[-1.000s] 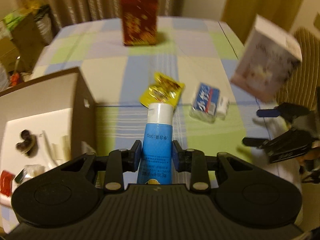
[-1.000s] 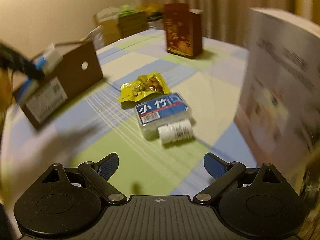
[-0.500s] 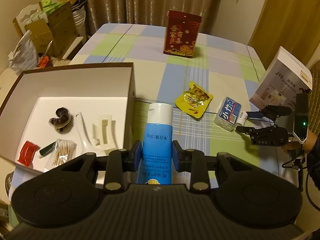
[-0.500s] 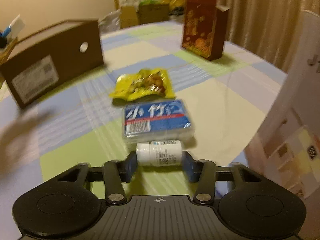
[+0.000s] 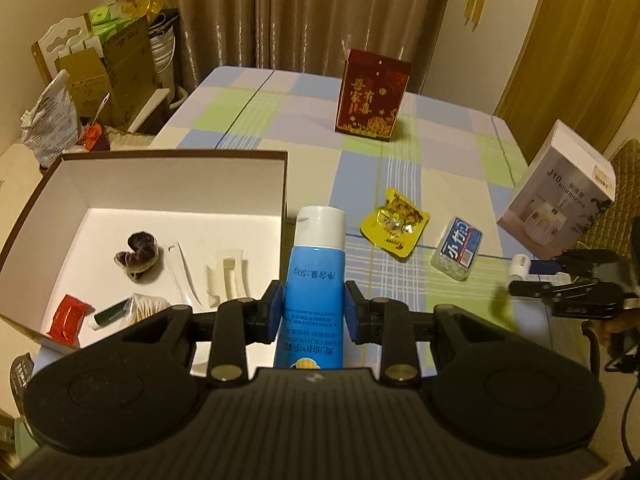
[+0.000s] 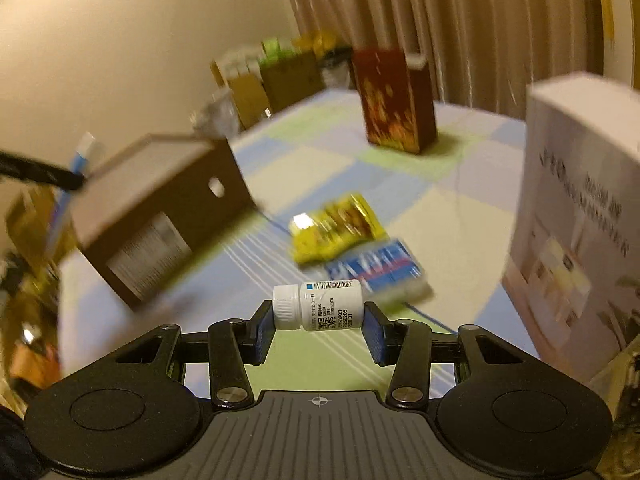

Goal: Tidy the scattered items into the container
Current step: 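Carry the blue tube and pill bottle over the box and release both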

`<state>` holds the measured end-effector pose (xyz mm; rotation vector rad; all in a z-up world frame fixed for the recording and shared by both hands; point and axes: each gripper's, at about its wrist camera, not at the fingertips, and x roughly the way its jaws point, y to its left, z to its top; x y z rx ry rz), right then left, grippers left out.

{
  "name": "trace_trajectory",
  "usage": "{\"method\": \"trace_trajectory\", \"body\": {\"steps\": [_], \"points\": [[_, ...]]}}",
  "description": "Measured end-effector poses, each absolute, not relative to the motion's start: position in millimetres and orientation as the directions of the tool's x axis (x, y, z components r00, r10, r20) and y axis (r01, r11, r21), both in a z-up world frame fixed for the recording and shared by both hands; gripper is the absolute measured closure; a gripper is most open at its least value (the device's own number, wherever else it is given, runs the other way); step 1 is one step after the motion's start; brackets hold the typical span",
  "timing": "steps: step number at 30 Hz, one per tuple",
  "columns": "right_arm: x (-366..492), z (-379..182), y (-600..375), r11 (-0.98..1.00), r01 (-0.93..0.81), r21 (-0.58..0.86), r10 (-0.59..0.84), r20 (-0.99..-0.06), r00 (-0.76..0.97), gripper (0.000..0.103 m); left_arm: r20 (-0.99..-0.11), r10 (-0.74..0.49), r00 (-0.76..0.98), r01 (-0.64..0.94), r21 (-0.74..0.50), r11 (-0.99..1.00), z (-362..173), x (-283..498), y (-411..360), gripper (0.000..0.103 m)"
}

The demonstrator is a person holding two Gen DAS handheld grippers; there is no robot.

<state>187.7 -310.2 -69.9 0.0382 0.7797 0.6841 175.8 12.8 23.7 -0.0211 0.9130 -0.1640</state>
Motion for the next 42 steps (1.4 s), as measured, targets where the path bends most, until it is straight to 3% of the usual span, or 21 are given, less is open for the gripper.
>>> {"method": "trace_trajectory", "body": {"steps": [9, 21, 42], "points": [[186, -25, -248, 0.735, -0.591, 0.332, 0.661, -0.543, 0.518, 0.054, -0.738, -0.186, 0.649, 0.159, -0.108, 0.981, 39, 183, 52, 0.076], [212, 0, -132, 0.662, -0.675, 0.325, 0.732, -0.475, 0.489, 0.054, -0.699, -0.146, 0.700, 0.139, -0.067, 0.988, 55, 212, 143, 0.076], [257, -16, -4, 0.644, -0.743, 0.180, 0.680, -0.581, 0.448, 0.054, -0.773, -0.124, 0.622, 0.151, -0.037, 0.988, 9, 257, 250, 0.076]]}}
